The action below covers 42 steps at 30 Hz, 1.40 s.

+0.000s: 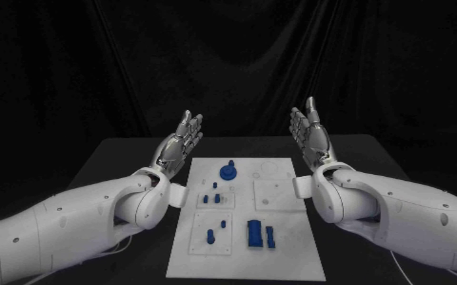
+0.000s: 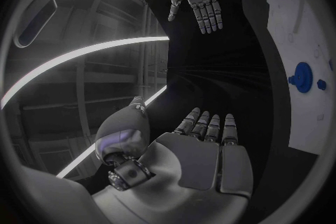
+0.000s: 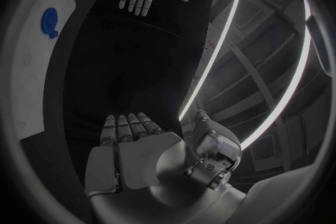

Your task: Assemble the parts on the task board

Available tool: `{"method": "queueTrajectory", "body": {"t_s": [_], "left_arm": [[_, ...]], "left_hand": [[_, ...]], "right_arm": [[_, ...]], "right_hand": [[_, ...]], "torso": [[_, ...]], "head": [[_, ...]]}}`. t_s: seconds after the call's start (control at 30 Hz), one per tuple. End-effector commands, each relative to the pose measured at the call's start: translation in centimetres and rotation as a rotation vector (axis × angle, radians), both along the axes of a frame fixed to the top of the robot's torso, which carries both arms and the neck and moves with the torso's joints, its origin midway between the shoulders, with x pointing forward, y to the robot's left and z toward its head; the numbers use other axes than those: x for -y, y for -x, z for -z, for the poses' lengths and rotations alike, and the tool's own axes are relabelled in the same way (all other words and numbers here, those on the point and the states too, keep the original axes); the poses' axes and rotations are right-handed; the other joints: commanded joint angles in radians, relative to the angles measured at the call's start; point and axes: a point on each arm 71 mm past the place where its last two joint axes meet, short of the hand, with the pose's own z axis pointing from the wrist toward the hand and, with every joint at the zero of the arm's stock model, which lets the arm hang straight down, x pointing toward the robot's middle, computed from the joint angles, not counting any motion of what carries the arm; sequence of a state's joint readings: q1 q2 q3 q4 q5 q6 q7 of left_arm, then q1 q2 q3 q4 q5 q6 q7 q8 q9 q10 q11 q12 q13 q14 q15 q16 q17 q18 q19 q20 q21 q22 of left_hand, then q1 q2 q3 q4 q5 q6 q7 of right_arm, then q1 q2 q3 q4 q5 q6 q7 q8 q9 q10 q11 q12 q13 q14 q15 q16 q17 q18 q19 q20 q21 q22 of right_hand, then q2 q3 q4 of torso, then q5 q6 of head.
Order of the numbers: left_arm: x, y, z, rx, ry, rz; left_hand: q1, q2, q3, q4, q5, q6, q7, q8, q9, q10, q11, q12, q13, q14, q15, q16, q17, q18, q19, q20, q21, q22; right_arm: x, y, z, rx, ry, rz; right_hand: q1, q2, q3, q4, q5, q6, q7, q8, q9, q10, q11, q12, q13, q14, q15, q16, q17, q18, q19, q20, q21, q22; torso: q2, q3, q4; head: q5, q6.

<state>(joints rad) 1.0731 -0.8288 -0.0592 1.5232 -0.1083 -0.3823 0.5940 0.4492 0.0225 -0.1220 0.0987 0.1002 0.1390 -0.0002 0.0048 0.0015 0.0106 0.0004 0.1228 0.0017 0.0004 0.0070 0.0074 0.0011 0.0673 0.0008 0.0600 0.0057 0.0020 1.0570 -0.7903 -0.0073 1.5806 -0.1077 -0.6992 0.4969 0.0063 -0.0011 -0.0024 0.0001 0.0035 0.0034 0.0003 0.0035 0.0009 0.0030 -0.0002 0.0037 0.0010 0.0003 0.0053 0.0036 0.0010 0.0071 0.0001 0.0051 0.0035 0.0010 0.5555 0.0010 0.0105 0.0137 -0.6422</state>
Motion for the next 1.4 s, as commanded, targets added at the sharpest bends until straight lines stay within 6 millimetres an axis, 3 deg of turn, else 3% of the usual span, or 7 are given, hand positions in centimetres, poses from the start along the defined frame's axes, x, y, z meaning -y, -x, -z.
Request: {"method": "queueTrajectory", "body": {"t_s": [0.03,0.13,0.3,0.33,0.83,0.93,1.4], "left_arm": [[-0.2,-0.2,0.2,-0.066,-0.047,-0.211],[0.5,-0.1,-0.1,-0.083,-0.047,-0.262],[1.1,-0.1,-0.4,-0.099,-0.047,-0.307],[1.1,-0.1,-0.4,-0.101,-0.047,-0.311],[1.2,-0.1,-0.5,-0.104,-0.047,-0.317],[1.2,-0.1,-0.5,-0.104,-0.047,-0.317],[1.2,-0.1,-0.5,-0.104,-0.047,-0.317]], "left_hand": [[-0.142,-0.023,0.039,-0.099,-0.1,-0.043,0.0,-0.005,-0.001,-0.011,0.0,-0.038,-0.002,0.0,-0.007,-0.007,-0.001,-0.067,-0.001,-0.06,-0.006,-0.002],[-0.184,-0.023,0.122,-0.099,-0.1,-0.055,0.0,-0.005,-0.001,-0.011,0.0,-0.05,-0.002,0.0,-0.007,-0.007,-0.001,-0.067,-0.001,-0.06,-0.006,-0.002],[-0.231,-0.023,0.122,-0.099,-0.1,-0.068,0.0,-0.005,-0.001,-0.011,0.0,-0.123,-0.002,0.0,-0.007,-0.007,-0.001,-0.067,-0.001,-0.06,-0.006,-0.002],[-0.239,-0.023,0.122,-0.099,-0.1,-0.139,0.0,-0.005,-0.001,-0.011,0.0,-0.123,-0.002,0.0,-0.007,-0.007,-0.001,-0.067,-0.001,-0.06,-0.006,-0.002],[-0.332,-0.023,0.122,-0.099,-0.1,-0.139,0.0,-0.005,-0.001,-0.011,0.0,-0.123,-0.002,0.0,-0.007,-0.007,-0.001,-0.067,-0.001,-0.06,-0.006,-0.002],[-0.449,-0.023,0.122,-0.099,-0.1,-0.139,0.0,-0.005,-0.001,-0.011,0.0,-0.123,-0.002,0.0,-0.007,-0.007,-0.001,-0.067,-0.001,-0.06,-0.006,-0.002],[-0.449,-0.023,0.122,-0.099,-0.1,-0.139,0.0,-0.005,-0.001,-0.011,0.0,-0.123,-0.002,0.0,-0.007,-0.007,-0.001,-0.067,-0.001,-0.06,-0.006,-0.002]], "right_arm": [[0.5,-0.2,0.5,-0.051,-0.038,0.102],[0.5,-0.2,0.5,-0.052,-0.039,0.103],[0.5,-0.2,0.5,-0.052,-0.039,0.103],[0.5,-0.2,0.5,-0.052,-0.039,0.103],[0.5,-0.2,0.5,-0.052,-0.039,0.103],[0.5,-0.2,0.5,-0.052,-0.039,0.103],[0.5,-0.2,0.5,-0.052,-0.039,0.103]], "right_hand": [[-0.006,0.001,0.002,0.0,-0.004,-0.003,0.0,-0.004,-0.001,-0.003,0.0,-0.004,-0.001,0.0,-0.005,-0.004,-0.001,-0.007,0.0,-0.005,-0.004,-0.001],[-0.006,0.001,0.002,0.0,-0.004,-0.003,0.0,-0.004,-0.001,-0.003,0.0,-0.004,-0.001,0.0,-0.005,-0.004,-0.001,-0.007,0.0,-0.005,-0.004,-0.001],[-0.006,0.001,0.002,0.0,-0.004,-0.003,0.0,-0.004,-0.001,-0.003,0.0,-0.004,-0.001,0.0,-0.005,-0.004,-0.001,-0.007,0.0,-0.005,-0.004,-0.001],[-0.006,0.001,0.002,0.0,-0.004,-0.003,0.0,-0.004,-0.001,-0.003,0.0,-0.004,-0.001,0.0,-0.005,-0.004,-0.001,-0.007,0.0,-0.005,-0.004,-0.001],[-0.006,0.001,0.002,0.0,-0.004,-0.003,0.0,-0.004,-0.001,-0.003,0.0,-0.004,-0.001,0.0,-0.005,-0.004,-0.001,-0.007,0.0,-0.005,-0.004,-0.001],[-0.006,0.001,0.002,0.0,-0.004,-0.003,0.0,-0.004,-0.001,-0.003,0.0,-0.004,-0.001,0.0,-0.005,-0.004,-0.001,-0.007,0.0,-0.005,-0.004,-0.001],[-0.006,0.001,0.002,0.0,-0.004,-0.003,0.0,-0.004,-0.001,-0.003,0.0,-0.004,-0.001,0.0,-0.005,-0.004,-0.001,-0.007,0.0,-0.005,-0.004,-0.001]], "torso": [[-0.009,-0.0008,-0.0087],[-0.011,-0.0009,-0.0103],[-0.011,-0.001,-0.0105],[-0.011,-0.001,-0.0105],[-0.011,-0.001,-0.0105],[-0.011,-0.001,-0.0105],[-0.011,-0.001,-0.0105]], "head": [[-0.01,0.03],[-0.013,0.041],[-0.014,0.042],[-0.014,0.042],[-0.014,0.042],[-0.014,0.042],[-0.014,0.042]]}}
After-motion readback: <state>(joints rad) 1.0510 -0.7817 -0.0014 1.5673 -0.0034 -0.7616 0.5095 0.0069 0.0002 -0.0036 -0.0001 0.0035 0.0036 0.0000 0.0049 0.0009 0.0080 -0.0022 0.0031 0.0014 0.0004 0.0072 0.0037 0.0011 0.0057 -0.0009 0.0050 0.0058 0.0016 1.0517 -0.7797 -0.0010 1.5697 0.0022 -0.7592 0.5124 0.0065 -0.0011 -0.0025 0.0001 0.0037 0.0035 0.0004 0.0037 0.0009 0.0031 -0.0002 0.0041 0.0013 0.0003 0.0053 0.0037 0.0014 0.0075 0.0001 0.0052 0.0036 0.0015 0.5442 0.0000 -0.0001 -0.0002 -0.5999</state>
